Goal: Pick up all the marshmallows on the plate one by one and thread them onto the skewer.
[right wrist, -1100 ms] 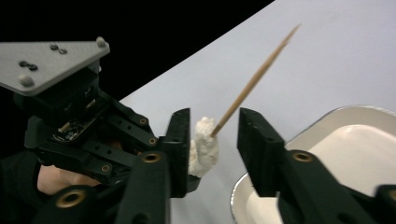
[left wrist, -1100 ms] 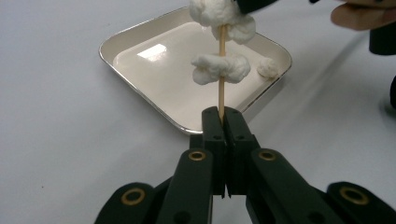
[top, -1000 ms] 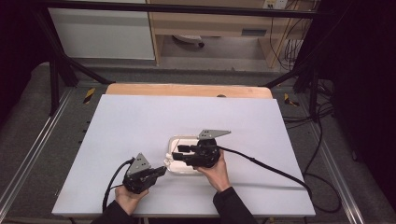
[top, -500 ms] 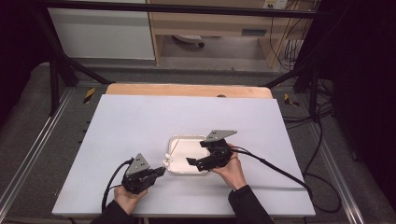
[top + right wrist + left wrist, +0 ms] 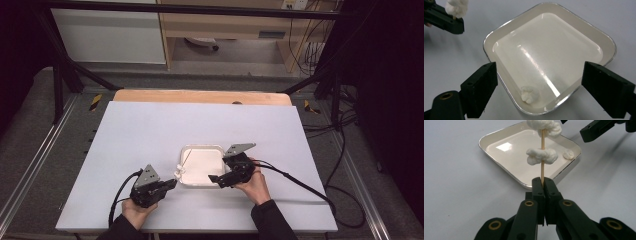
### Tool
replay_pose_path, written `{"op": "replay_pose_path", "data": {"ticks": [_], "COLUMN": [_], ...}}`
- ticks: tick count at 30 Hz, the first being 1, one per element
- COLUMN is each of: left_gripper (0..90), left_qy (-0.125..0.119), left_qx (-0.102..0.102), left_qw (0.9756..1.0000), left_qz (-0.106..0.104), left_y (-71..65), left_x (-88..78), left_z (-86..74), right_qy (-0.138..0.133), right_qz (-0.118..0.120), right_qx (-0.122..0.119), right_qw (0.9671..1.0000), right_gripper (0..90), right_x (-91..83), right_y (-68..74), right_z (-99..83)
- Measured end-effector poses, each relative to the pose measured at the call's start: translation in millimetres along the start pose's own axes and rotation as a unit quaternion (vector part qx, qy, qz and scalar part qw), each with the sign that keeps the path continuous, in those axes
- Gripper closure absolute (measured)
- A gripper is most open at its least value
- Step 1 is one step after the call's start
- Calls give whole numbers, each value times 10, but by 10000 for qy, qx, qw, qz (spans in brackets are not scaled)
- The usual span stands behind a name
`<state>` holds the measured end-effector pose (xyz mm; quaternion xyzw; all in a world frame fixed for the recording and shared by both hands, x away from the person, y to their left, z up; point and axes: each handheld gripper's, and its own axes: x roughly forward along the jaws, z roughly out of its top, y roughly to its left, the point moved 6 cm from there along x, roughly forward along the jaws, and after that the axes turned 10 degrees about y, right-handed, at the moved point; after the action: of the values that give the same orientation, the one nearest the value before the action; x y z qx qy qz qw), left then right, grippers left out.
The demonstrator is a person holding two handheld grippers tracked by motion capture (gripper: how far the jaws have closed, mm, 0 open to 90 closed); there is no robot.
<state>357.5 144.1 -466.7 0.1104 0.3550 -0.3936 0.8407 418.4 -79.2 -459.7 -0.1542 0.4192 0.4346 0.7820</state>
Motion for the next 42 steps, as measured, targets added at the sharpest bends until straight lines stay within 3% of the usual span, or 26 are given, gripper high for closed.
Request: {"op": "replay_pose_path", "data": {"ticks": [8, 15, 28, 42], "left_gripper": [886, 886, 886, 886], "left_qy": [-7, 15, 21, 18], "left_qx": [0, 21, 32, 35], "left_qw": [10000, 10000, 10000, 10000], "left_qz": [-7, -13, -8, -12], "left_y": [-2, -6, -2, -5], "left_x": [-6, 0, -2, -4], "left_z": [0, 0, 0, 2], "right_qy": [226, 277, 429, 517], "right_qz": [-4, -38, 58, 92], "right_qx": [-73, 64, -83, -42], "right_qw": [9997, 9996, 9990, 9986], "right_gripper": [287, 456, 596, 734], "right_x": [89, 128, 221, 215], "right_y": [26, -5, 18, 40], "right_z": [-74, -120, -161, -186]}}
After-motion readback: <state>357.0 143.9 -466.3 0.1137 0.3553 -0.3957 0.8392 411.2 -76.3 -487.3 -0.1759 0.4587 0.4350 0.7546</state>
